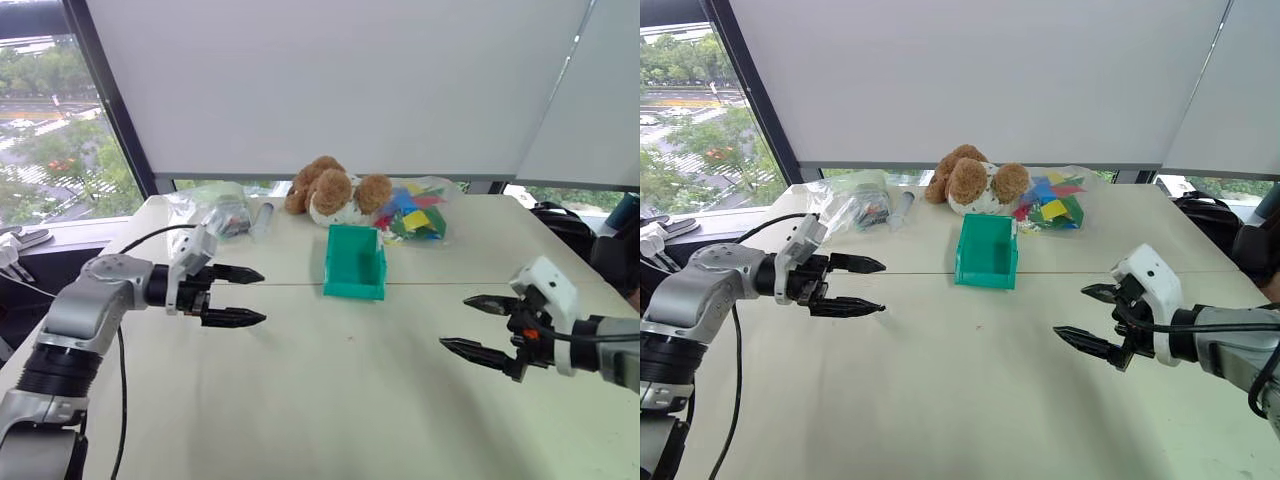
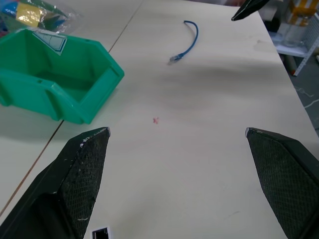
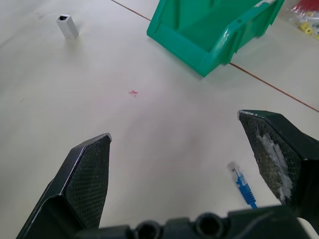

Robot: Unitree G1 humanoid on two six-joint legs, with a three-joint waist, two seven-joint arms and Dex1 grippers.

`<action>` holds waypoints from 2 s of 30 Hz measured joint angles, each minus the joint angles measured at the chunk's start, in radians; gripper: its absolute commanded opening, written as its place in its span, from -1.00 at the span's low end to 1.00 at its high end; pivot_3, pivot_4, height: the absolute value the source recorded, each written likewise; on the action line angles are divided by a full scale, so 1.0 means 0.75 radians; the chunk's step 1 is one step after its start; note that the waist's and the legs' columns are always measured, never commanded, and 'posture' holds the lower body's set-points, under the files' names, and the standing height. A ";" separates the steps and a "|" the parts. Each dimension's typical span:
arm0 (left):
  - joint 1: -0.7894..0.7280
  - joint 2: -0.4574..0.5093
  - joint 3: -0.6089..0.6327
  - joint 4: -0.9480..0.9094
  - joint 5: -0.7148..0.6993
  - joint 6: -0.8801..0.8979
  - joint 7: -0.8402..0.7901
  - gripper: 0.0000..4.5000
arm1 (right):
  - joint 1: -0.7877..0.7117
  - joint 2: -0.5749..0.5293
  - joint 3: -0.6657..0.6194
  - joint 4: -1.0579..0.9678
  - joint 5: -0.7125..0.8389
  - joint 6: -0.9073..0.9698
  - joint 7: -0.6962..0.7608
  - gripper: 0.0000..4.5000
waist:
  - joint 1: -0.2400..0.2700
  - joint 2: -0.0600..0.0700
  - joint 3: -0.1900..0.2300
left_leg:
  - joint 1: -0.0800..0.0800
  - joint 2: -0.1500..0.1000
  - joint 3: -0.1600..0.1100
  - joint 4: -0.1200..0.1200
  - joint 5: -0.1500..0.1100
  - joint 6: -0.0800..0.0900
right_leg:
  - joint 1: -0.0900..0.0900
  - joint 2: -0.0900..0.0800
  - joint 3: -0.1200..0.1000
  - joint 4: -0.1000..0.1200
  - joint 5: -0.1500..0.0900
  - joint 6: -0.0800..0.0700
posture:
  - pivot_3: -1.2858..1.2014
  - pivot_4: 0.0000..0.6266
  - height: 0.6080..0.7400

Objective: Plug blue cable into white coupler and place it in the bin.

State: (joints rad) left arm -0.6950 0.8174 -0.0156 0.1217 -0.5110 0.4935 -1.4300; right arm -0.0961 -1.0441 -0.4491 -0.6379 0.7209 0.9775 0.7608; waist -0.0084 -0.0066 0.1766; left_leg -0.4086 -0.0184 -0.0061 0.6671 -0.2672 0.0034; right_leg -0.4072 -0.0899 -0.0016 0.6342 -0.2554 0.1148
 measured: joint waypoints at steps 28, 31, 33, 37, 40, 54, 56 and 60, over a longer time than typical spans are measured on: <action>0.078 -0.033 0.031 -0.125 -0.063 0.092 0.136 1.00 | 0.027 -0.065 0.148 0.237 -0.214 -0.223 0.119 0.98 | 0.002 0.000 0.000 | 0.000 0.000 0.000 0.000 0.000 0.000 | 0.000 0.000 0.000 -0.001 0.000 0.000 | 0.03 -0.52 1.00; 0.077 -0.052 0.028 -0.123 -0.059 0.084 0.138 1.00 | 0.030 -0.102 0.207 0.394 -0.300 -0.346 0.198 0.98 | 0.002 0.000 0.000 | 0.000 -0.001 0.000 0.000 0.000 0.000 | 0.001 0.000 0.000 -0.001 0.000 0.000 | 0.03 -0.52 1.00; 0.074 -0.061 0.025 -0.120 -0.055 0.080 0.138 1.00 | 0.019 -0.100 0.255 0.531 -0.341 -0.426 0.252 0.98 | -0.001 0.000 0.000 | 0.000 -0.001 0.001 0.000 0.000 0.000 | 0.001 0.000 0.000 -0.001 0.000 0.000 | 0.03 -0.52 1.00; 0.065 -0.075 0.010 -0.114 -0.043 0.061 0.136 1.00 | -0.132 -0.041 0.380 0.917 -0.442 -0.603 0.344 0.98 | -0.007 0.000 0.000 | 0.001 0.000 0.001 0.000 0.000 0.000 | 0.001 0.001 0.000 -0.001 0.000 0.000 | 0.03 -0.52 1.00; 0.064 -0.080 -0.003 -0.119 -0.039 0.055 0.137 1.00 | -0.205 0.003 0.444 1.094 -0.493 -0.701 0.397 0.98 | -0.007 0.001 0.000 | 0.001 0.000 0.001 -0.001 0.000 0.000 | 0.000 0.002 0.000 0.000 0.000 0.000 | 0.03 -0.52 1.00; 0.086 -0.071 -0.002 -0.165 -0.039 0.056 0.150 1.00 | -0.347 0.058 0.568 1.516 -0.680 -0.998 0.544 0.64 | -0.005 0.001 0.000 | 0.002 0.000 0.001 0.000 0.000 -0.001 | 0.002 0.001 0.001 -0.001 0.000 0.000 | 0.03 -0.52 1.00; 0.088 -0.069 -0.002 -0.165 -0.039 0.056 0.153 1.00 | -0.349 0.058 0.573 1.529 -0.694 -1.030 0.557 0.27 | -0.004 0.000 0.000 | 0.003 0.000 0.001 0.000 0.000 -0.001 | 0.003 0.001 0.001 -0.001 0.000 0.000 | 0.03 -0.52 1.00; 0.088 -0.068 -0.002 -0.165 -0.039 0.056 0.153 1.00 | -0.351 0.065 0.582 1.540 -0.708 -1.073 0.575 -0.70 | -0.004 -0.002 -0.001 | 0.004 0.000 0.001 0.000 0.000 -0.001 | 0.005 0.001 0.001 -0.001 0.000 0.000 | 0.03 -0.52 1.00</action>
State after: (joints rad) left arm -0.6287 0.7661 -0.0170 -0.0023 -0.5402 0.5353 -1.3152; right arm -0.3594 -0.9957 -0.0125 0.5169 0.1898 0.1731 1.1919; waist -0.0115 -0.0080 0.1757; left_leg -0.4056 -0.0184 -0.0054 0.6673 -0.2669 0.0028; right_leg -0.4035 -0.0889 -0.0011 0.6336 -0.2554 0.1149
